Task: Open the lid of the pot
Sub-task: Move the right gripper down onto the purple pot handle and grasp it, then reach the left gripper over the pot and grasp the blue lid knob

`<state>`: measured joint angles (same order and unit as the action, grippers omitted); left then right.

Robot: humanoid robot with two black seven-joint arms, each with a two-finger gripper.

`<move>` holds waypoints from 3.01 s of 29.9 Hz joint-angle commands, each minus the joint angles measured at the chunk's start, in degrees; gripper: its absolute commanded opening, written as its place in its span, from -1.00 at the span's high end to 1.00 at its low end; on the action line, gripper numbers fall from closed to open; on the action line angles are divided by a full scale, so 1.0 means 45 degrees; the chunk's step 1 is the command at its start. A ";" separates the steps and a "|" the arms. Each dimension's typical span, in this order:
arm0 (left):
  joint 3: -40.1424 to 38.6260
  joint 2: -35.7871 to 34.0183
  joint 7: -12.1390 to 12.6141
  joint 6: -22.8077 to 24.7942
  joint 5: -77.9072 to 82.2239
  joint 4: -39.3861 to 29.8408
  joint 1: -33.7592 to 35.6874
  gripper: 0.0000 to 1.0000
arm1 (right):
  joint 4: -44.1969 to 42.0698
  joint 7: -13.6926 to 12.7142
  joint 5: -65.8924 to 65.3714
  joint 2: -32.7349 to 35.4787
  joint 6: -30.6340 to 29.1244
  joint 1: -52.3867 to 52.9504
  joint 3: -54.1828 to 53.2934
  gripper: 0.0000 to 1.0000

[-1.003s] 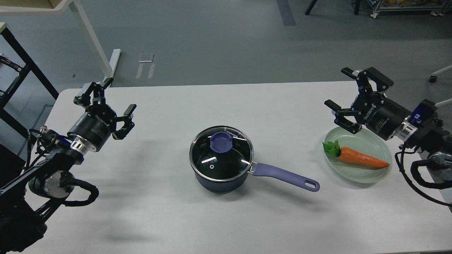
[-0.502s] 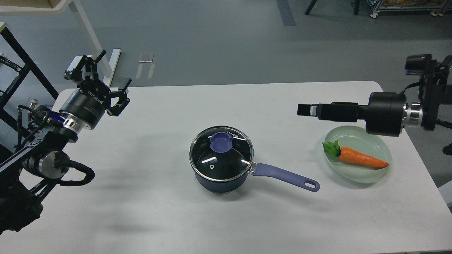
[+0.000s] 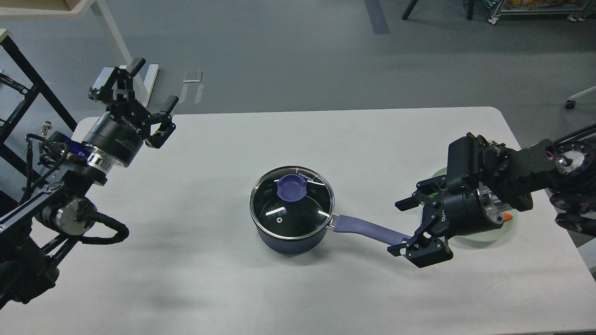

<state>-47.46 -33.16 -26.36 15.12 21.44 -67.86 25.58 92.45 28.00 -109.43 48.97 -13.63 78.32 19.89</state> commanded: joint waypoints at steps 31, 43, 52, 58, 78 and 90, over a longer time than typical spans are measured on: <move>-0.0001 0.0396 -0.0020 -0.0098 0.0000 -0.0389 -0.0020 -0.99 | -0.2184 -0.0001 0.1819 -0.1447 0.1642 -0.1603 0.0053 -0.29; 0.0018 0.0415 -0.0001 -0.0137 0.0020 -0.0487 -0.0020 -0.99 | -0.2282 -0.0001 0.1819 -0.1565 0.1642 -0.1759 0.0072 -0.08; -0.0001 0.0376 -0.0363 0.0155 0.3879 -0.0506 0.0702 -0.99 | -0.2321 -0.0001 0.1819 -0.1662 0.1642 -0.1759 0.0092 0.19; 0.0077 0.0298 -0.0363 0.0273 0.8858 -0.1325 0.1639 -0.99 | -0.2653 -0.0001 0.1838 -0.1897 0.1642 -0.1759 0.0072 0.25; 0.6913 0.0395 -0.0363 -0.5859 2.1170 -0.0861 0.4434 -0.99 | -0.2712 -0.0001 0.1858 -0.1937 0.1642 -0.1759 0.0033 0.28; 0.7498 0.0982 -0.0363 -0.5860 2.1797 0.0177 0.4336 -0.99 | -0.2712 -0.0001 0.1858 -0.1956 0.1642 -0.1759 0.0033 0.28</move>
<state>-14.50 -28.84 -28.00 -11.30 119.52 -67.12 45.15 80.25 28.00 -101.07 40.17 -6.24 70.40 20.04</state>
